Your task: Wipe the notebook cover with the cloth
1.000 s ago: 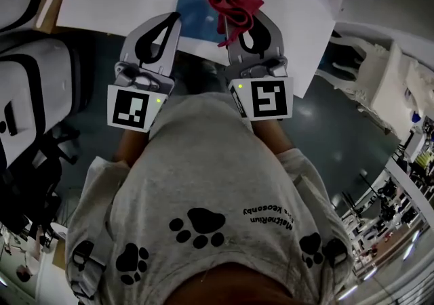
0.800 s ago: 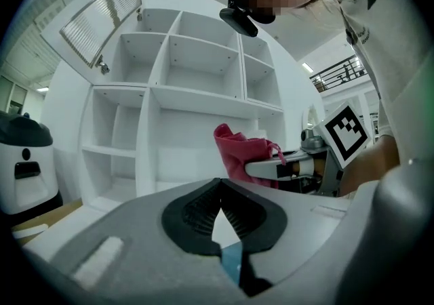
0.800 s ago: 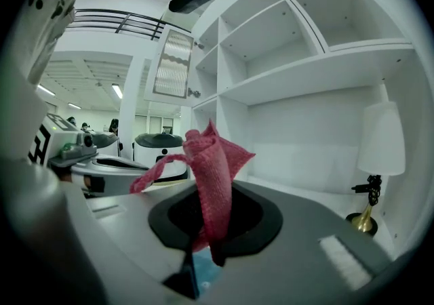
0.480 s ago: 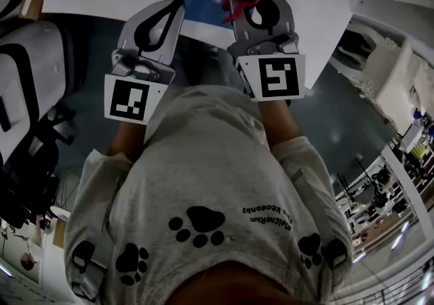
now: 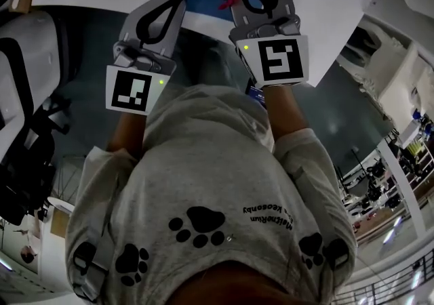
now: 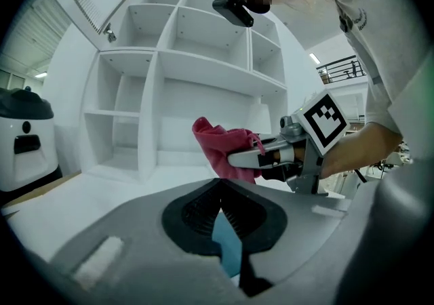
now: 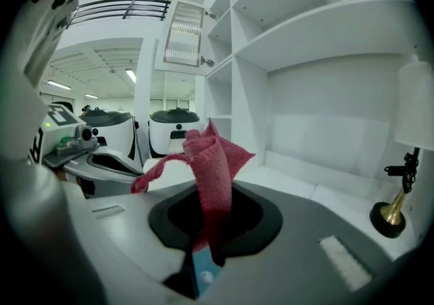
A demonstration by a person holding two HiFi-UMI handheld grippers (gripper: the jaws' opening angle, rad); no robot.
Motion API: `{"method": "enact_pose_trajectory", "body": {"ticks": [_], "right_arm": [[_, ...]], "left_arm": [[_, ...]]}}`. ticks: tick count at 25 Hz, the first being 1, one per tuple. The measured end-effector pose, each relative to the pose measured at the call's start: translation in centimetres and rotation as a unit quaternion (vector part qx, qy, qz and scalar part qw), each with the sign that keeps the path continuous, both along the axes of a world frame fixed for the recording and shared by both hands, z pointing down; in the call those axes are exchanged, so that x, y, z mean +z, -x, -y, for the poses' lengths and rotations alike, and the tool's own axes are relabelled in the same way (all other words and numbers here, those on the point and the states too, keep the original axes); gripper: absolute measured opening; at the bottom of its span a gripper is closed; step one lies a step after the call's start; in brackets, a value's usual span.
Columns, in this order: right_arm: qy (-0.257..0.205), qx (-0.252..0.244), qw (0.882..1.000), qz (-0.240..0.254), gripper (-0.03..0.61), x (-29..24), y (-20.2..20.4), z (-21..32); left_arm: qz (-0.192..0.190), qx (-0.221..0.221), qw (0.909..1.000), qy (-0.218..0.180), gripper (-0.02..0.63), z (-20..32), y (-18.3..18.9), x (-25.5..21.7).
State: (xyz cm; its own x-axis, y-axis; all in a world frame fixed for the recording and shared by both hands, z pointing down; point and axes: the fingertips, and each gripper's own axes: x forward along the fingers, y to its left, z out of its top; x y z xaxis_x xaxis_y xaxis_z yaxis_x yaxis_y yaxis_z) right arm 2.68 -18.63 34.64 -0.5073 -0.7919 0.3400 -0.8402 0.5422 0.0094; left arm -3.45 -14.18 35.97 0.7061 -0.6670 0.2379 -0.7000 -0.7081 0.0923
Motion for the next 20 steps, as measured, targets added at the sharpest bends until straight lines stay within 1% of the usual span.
{"method": "enact_pose_trajectory", "body": {"ticks": [4,9,13,20], "right_arm": [[0.015,-0.022,1.0,-0.017,0.048,2.5,-0.1,0.5],[0.031,-0.035,0.999,-0.028,0.048,4.3,0.6,1.1],[0.043,-0.044,0.997,-0.036,0.048,5.4,0.8,1.4],[0.069,-0.057,0.995,-0.05,0.048,7.5,0.9,1.9]], "left_arm": [[0.012,0.002,0.9997,0.019,0.0,-0.1,0.0,2.2],[0.028,0.006,0.9985,0.047,0.0,-0.5,0.5,4.7],[0.044,0.014,0.996,0.077,0.0,-1.0,0.4,6.9],[0.058,0.01,0.9908,0.121,0.0,-1.7,0.5,10.0]]}}
